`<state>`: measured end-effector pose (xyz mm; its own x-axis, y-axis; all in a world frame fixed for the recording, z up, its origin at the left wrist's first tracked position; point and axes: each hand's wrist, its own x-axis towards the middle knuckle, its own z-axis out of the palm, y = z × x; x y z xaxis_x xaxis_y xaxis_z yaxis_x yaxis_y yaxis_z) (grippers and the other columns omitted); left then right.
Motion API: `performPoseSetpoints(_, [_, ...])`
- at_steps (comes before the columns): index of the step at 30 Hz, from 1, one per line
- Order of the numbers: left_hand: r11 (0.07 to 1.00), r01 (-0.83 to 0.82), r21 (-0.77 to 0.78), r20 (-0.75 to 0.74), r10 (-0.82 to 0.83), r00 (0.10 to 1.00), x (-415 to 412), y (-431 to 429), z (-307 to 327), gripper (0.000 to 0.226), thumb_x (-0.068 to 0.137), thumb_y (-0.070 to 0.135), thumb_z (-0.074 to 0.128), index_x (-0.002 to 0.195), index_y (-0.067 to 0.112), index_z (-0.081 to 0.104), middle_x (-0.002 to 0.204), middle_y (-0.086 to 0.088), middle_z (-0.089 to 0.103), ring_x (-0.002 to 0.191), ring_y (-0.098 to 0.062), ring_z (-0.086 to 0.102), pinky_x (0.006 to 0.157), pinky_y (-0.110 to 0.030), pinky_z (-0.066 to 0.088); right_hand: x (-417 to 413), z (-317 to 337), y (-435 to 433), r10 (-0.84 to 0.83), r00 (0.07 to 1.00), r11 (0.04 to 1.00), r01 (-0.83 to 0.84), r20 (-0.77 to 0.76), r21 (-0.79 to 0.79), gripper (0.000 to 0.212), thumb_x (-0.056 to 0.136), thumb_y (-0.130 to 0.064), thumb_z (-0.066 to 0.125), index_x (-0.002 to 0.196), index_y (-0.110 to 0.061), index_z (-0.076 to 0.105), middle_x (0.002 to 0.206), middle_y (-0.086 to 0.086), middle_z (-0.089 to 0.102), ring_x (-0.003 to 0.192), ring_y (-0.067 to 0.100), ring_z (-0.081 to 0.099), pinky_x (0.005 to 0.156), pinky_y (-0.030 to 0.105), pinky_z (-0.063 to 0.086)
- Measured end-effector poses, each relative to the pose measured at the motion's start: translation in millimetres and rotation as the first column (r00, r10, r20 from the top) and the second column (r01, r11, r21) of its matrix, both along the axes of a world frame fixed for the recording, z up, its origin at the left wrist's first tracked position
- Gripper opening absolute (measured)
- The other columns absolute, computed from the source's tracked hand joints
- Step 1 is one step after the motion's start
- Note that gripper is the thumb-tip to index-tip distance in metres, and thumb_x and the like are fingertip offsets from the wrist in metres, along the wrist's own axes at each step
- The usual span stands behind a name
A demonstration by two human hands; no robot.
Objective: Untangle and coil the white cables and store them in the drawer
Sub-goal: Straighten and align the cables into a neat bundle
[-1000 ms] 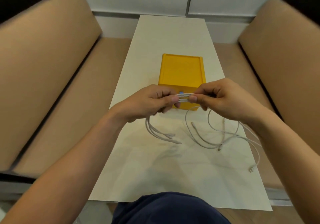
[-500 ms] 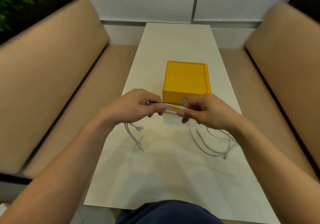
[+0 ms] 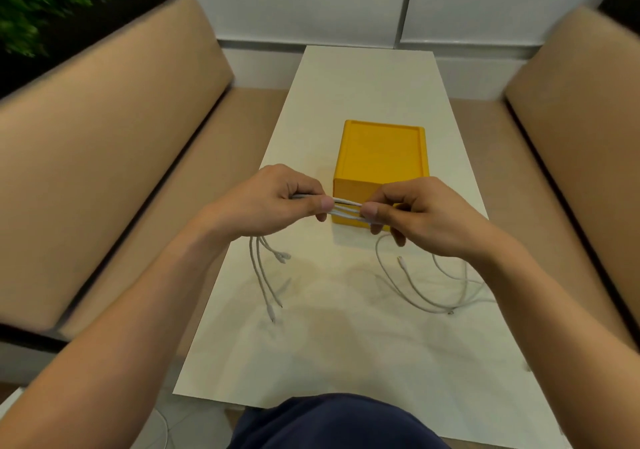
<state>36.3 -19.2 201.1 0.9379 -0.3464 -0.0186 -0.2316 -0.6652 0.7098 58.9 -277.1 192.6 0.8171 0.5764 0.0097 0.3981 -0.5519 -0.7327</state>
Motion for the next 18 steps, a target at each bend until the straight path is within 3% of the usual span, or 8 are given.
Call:
performPoseSetpoints(4, [1.0, 0.022, -0.002, 0.003, -0.022, 1.0, -0.1, -1.5, 1.9, 0.02, 0.098, 0.042, 0.064, 0.088, 0.03, 0.077, 0.055, 0.009, 0.045, 0.057, -0.008, 0.038, 0.053, -0.022, 0.027, -4.2, 3.5, -2.9, 0.037, 0.994, 0.998, -0.032, -0.1, 0.048, 0.021, 0.105, -0.029, 0.057, 0.097, -0.02, 0.074, 0.078, -0.006, 0.077, 0.055, 0.013, 0.058, 0.056, 0.026, 0.047])
performPoseSetpoints(7, [0.998, 0.055, -0.01, 0.033, -0.055, 0.998, -0.1, -3.7, 2.7, 0.026, 0.094, 0.051, 0.061, 0.099, 0.03, 0.077, 0.071, -0.01, 0.06, 0.066, -0.027, 0.049, 0.059, -0.035, 0.036, -7.7, 6.3, -7.1, 0.047, 0.997, 0.999, -0.046, -0.053, 0.022, 0.023, 0.102, -0.038, 0.06, 0.084, -0.029, 0.073, 0.069, -0.007, 0.072, 0.058, 0.02, 0.049, 0.057, 0.038, 0.042])
performPoseSetpoints(8, [0.997, 0.07, -0.021, 0.034, -0.069, 0.997, -0.8, -4.8, 3.6, 0.031, 0.093, 0.053, 0.059, 0.1, 0.028, 0.077, 0.071, -0.011, 0.059, 0.067, -0.03, 0.048, 0.059, -0.033, 0.035, -8.4, 8.9, -9.5, 0.047, 0.998, 0.999, -0.046, -0.053, 0.018, 0.026, 0.1, -0.042, 0.062, 0.078, -0.03, 0.072, 0.066, -0.006, 0.07, 0.058, 0.019, 0.048, 0.057, 0.038, 0.04])
performPoseSetpoints(10, [0.993, 0.101, -0.053, 0.013, -0.1, 0.995, -2.7, -6.6, 5.4, 0.037, 0.095, 0.051, 0.055, 0.094, 0.022, 0.078, 0.059, 0.001, 0.046, 0.058, -0.021, 0.038, 0.054, -0.024, 0.029, -7.7, 14.8, -15.7, 0.051, 0.997, 0.999, -0.052, -0.055, -0.01, 0.028, 0.097, -0.046, 0.064, 0.076, -0.029, 0.072, 0.065, -0.006, 0.069, 0.056, 0.013, 0.047, 0.056, 0.034, 0.037])
performPoseSetpoints(12, [0.993, 0.115, -0.025, 0.018, -0.114, 0.993, -2.0, -7.3, 6.3, 0.033, 0.097, 0.047, 0.054, 0.085, 0.027, 0.077, 0.054, 0.009, 0.039, 0.054, -0.011, 0.033, 0.051, -0.019, 0.025, -6.1, 19.5, -20.4, 0.064, 0.996, 0.998, -0.065, -0.067, -0.022, 0.026, 0.098, -0.041, 0.063, 0.081, -0.026, 0.074, 0.069, -0.006, 0.072, 0.054, 0.009, 0.049, 0.056, 0.031, 0.039])
performPoseSetpoints(15, [0.992, 0.128, 0.02, 0.05, -0.129, 0.99, 0.5, -9.1, 7.2, 0.028, 0.098, 0.047, 0.054, 0.08, 0.032, 0.071, 0.052, 0.011, 0.044, 0.051, -0.009, 0.038, 0.05, -0.02, 0.029, -3.2, 18.0, -23.5, 0.068, 0.995, 0.997, -0.064, -0.078, 0.048, 0.027, 0.101, -0.037, 0.061, 0.085, -0.019, 0.075, 0.073, -0.003, 0.073, 0.056, 0.009, 0.053, 0.056, 0.029, 0.042])
performPoseSetpoints(18, [0.991, 0.131, 0.032, 0.074, -0.133, 0.988, 1.2, -10.5, 6.9, 0.023, 0.093, 0.049, 0.061, 0.09, 0.028, 0.069, 0.055, 0.012, 0.049, 0.053, -0.008, 0.041, 0.051, -0.02, 0.029, -0.4, 14.8, -25.5, 0.023, 0.999, 0.997, -0.02, -0.037, 0.08, 0.021, 0.1, -0.035, 0.065, 0.085, -0.024, 0.074, 0.066, -0.004, 0.067, 0.053, 0.005, 0.047, 0.054, 0.02, 0.037])
